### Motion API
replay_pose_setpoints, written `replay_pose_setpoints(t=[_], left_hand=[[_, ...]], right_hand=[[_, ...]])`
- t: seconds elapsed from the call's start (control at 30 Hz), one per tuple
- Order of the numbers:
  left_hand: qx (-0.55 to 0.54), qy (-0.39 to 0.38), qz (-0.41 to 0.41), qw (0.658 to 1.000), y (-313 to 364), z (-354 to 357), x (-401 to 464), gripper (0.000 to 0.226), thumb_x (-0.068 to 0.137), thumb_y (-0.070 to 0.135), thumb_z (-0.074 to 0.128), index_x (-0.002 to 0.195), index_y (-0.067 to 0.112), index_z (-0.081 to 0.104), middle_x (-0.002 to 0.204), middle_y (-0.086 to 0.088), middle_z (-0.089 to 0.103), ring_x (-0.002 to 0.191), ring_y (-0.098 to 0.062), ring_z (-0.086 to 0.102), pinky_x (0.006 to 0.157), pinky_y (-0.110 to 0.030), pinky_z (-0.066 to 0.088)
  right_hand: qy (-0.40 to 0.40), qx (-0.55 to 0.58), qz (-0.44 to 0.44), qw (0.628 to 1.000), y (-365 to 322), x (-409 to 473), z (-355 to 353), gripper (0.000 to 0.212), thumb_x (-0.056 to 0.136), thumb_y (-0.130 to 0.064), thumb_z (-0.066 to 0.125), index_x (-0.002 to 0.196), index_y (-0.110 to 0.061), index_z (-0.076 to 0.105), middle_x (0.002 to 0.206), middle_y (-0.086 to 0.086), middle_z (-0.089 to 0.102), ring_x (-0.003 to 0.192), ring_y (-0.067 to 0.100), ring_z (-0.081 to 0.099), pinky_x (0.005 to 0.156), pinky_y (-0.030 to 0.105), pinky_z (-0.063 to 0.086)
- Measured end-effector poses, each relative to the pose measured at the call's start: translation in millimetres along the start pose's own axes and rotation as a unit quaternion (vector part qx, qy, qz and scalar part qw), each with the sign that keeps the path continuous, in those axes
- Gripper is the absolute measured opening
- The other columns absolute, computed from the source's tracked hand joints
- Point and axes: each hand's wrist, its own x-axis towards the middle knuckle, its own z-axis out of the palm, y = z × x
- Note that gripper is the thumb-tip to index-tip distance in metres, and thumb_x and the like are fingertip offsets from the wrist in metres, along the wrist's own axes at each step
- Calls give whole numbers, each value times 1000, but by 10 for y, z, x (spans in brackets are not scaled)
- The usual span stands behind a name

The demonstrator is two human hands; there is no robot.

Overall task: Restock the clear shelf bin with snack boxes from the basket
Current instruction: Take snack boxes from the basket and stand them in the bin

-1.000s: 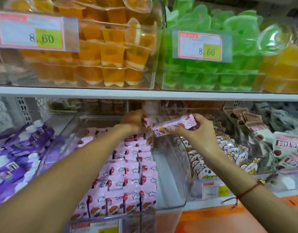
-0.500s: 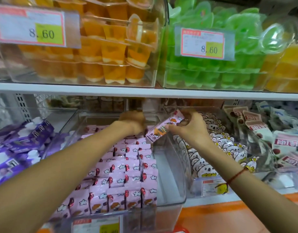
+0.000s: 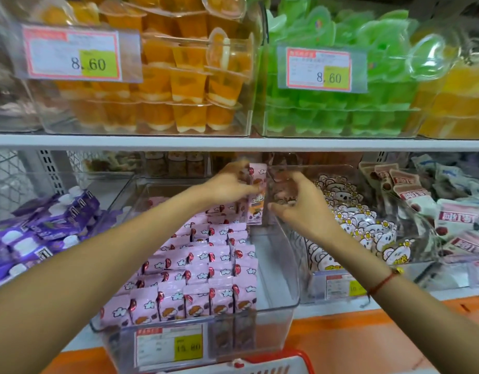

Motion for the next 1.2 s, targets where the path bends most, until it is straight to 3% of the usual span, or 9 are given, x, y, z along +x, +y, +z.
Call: replay_pose_setpoints(t=[0.13, 0.23, 0.33, 0.57, 0.7, 0.9, 1.03, 1.1, 1.2], left_hand=[[-13, 11, -16, 1000, -190, 75, 89, 19, 83, 15, 70, 92, 17, 53, 83, 3, 66, 77, -10, 63, 74, -30, 54], [84, -4, -14, 996, -393, 135, 136, 39, 82, 17, 71, 117, 13, 53, 102, -1, 57, 85, -11, 55, 64, -8, 43], [197, -6, -7, 980, -537, 158, 209, 59, 78, 23, 75, 131, 16, 50, 122, -4, 57, 103, -18, 55, 76, -18, 40], [446, 59, -16, 893, -583, 193, 341, 47, 70, 53, 74, 105, 25, 62, 103, 3, 60, 92, -18, 53, 76, -31, 49], [441, 23, -40, 896, -561, 159, 345, 57, 72, 56, 71, 116, 22, 59, 110, 1, 65, 97, -21, 60, 82, -35, 53], [318, 44, -22, 947, -249, 47, -70, 36, 90, 40, 56, 120, 19, 58, 122, -1, 61, 108, -20, 58, 93, -37, 49], [261, 153, 102, 948, 61, 105, -934, 23, 90, 41, 54, 108, 29, 62, 107, 13, 66, 97, -7, 59, 85, -33, 50], [238, 193, 189, 933, 114, 196, -1548, 17, 88, 42, 55, 99, 32, 64, 93, 17, 65, 83, -1, 58, 72, -28, 49], [219, 139, 271, 927, -46, 431, -2376, 13, 86, 40, 56, 91, 30, 63, 82, 17, 60, 73, 3, 54, 63, -18, 44]], right_hand=[[-25, -51, -17, 998, 103, -282, 36, 45, 81, -12, 69, 123, -14, 53, 103, -5, 62, 90, 10, 57, 79, 15, 42], [-29, -102, -57, 993, 56, -347, 6, 31, 84, -12, 61, 115, -17, 63, 102, -1, 68, 85, 13, 60, 81, 28, 51], [-42, -158, -78, 984, 15, -409, -19, 31, 88, -19, 53, 117, -19, 64, 104, 1, 67, 88, 21, 63, 78, 34, 51], [-76, -196, -84, 974, 97, -612, -69, 41, 93, -37, 48, 133, -32, 48, 82, -14, 59, 75, 23, 64, 63, 32, 48], [-124, -160, -54, 978, 113, -603, -99, 52, 90, -48, 50, 139, -35, 39, 80, -25, 53, 69, 12, 64, 68, 31, 50], [-89, -94, -21, 991, -26, -666, -271, 41, 91, -40, 55, 129, -25, 51, 86, -19, 59, 65, 3, 59, 64, 29, 46], [-7, -68, -152, 986, -198, -1093, -487, 19, 87, -45, 54, 104, -38, 58, 80, -17, 61, 67, 7, 60, 57, 22, 46], [-73, -83, -184, 977, -231, -1411, -464, 15, 86, -49, 49, 96, -41, 56, 74, -16, 59, 63, 6, 59, 52, 18, 42], [-252, -218, -197, 922, -87, -1838, -145, 17, 87, -48, 44, 98, -40, 54, 76, -19, 62, 67, 3, 58, 55, 24, 41]])
